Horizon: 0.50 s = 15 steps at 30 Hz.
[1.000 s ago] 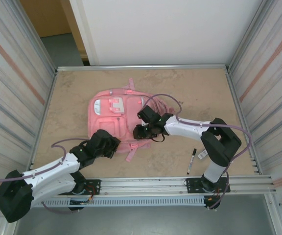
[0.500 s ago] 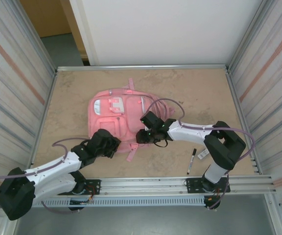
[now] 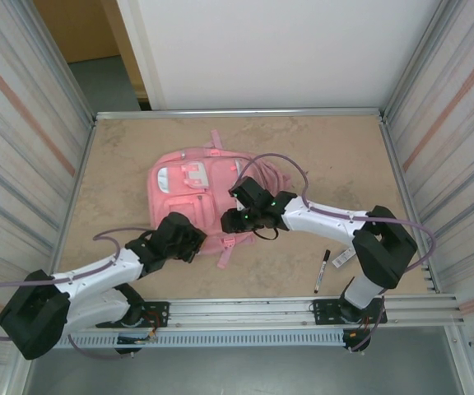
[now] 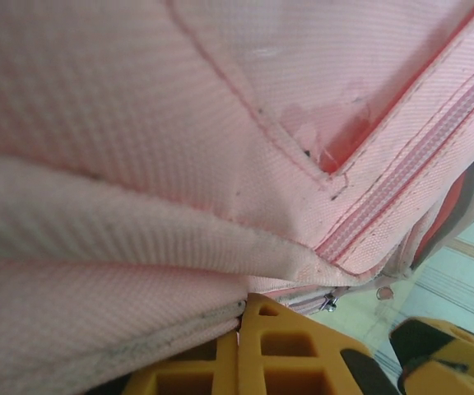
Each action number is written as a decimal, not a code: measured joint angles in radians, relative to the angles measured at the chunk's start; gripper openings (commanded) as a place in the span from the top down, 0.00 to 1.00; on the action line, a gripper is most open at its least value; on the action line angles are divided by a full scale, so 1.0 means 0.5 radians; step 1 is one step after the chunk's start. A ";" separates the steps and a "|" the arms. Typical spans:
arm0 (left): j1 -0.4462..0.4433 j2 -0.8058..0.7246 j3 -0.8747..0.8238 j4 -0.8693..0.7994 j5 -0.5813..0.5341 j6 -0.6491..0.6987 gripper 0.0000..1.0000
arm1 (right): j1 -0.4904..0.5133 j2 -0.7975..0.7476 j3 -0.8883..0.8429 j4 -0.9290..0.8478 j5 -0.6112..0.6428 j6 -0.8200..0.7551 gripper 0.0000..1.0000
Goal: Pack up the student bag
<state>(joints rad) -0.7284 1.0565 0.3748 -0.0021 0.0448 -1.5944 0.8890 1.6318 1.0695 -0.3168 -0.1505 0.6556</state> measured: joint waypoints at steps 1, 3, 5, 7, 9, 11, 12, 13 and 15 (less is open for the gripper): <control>0.002 0.007 0.011 -0.002 0.011 0.002 1.00 | -0.015 0.025 0.000 0.014 -0.001 -0.004 0.61; 0.005 0.015 0.028 -0.004 0.026 0.006 1.00 | -0.043 0.092 0.000 0.038 0.001 -0.005 0.61; 0.006 0.015 0.036 -0.002 0.037 0.011 1.00 | -0.061 0.145 -0.004 0.053 0.004 -0.005 0.61; 0.006 0.015 0.036 -0.003 0.044 0.017 1.00 | -0.060 0.172 -0.005 0.066 0.025 -0.016 0.60; 0.010 0.015 0.036 -0.003 0.050 0.017 1.00 | -0.059 0.185 -0.005 0.071 0.044 -0.027 0.60; 0.011 0.015 0.036 -0.002 0.053 0.017 1.00 | -0.059 0.201 -0.002 0.076 0.053 -0.043 0.60; 0.012 0.015 0.036 -0.002 0.054 0.017 1.00 | -0.059 0.206 0.001 0.074 0.060 -0.060 0.60; 0.014 0.015 0.036 -0.002 0.059 0.018 1.00 | -0.059 0.207 0.003 0.072 0.063 -0.070 0.60; 0.019 0.008 0.036 -0.004 0.069 0.018 1.00 | -0.060 0.207 0.021 0.046 0.076 -0.080 0.60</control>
<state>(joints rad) -0.7189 1.0603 0.3927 -0.0040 0.0792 -1.5852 0.8593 1.7351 1.0798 -0.2939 -0.1127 0.6155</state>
